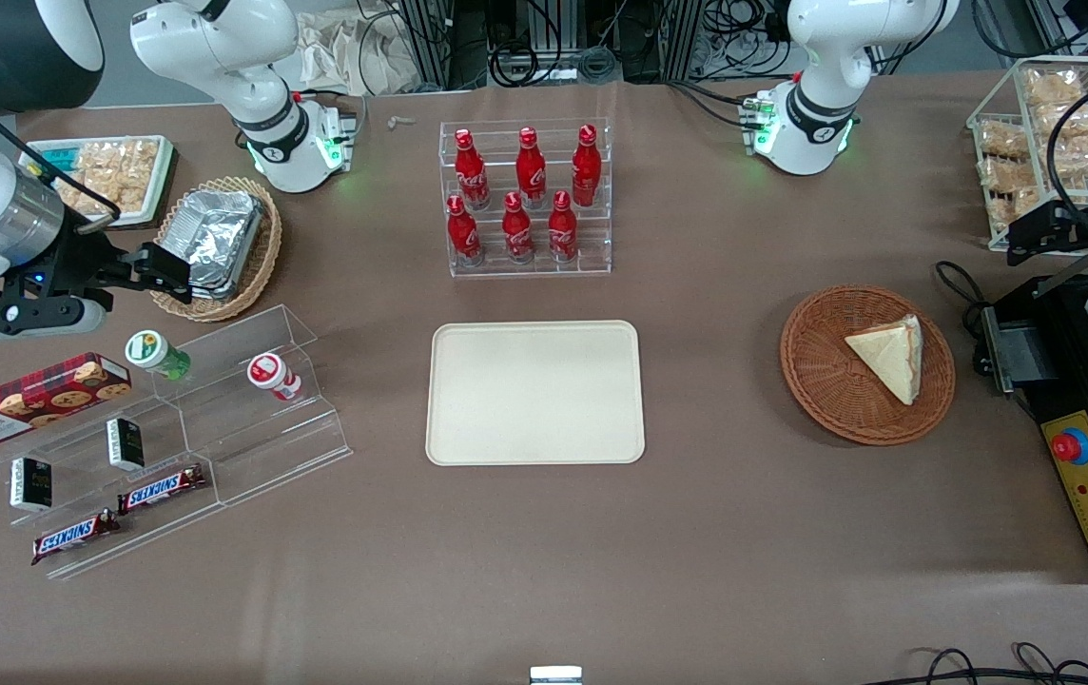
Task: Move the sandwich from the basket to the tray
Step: 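Move the left gripper over the wrapped sandwich in the wicker basket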
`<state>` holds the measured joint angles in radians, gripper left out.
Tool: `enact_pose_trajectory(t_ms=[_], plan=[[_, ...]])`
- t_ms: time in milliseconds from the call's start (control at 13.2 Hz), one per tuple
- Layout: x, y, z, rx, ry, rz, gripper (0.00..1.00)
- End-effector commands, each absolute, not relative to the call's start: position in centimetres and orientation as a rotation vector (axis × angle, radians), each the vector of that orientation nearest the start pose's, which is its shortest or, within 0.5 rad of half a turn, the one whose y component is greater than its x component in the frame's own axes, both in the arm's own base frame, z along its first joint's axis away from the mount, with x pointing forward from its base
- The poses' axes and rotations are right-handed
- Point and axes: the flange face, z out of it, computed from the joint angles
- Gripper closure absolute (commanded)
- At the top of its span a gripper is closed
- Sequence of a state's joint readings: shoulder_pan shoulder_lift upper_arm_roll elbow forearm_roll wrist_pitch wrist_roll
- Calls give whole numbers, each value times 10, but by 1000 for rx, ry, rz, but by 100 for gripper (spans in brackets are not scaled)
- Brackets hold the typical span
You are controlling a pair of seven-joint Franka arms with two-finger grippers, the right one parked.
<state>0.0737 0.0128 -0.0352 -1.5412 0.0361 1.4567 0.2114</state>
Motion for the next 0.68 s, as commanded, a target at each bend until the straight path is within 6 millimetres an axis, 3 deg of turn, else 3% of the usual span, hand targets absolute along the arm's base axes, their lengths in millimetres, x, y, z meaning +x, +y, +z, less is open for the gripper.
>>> enact_pose_trajectory(t_ms=[0, 303, 605], plan=[[547, 24, 628, -3106, 239, 165, 0], [547, 23, 627, -3105, 212, 170, 0], [545, 26, 599, -3094, -177, 204, 0]])
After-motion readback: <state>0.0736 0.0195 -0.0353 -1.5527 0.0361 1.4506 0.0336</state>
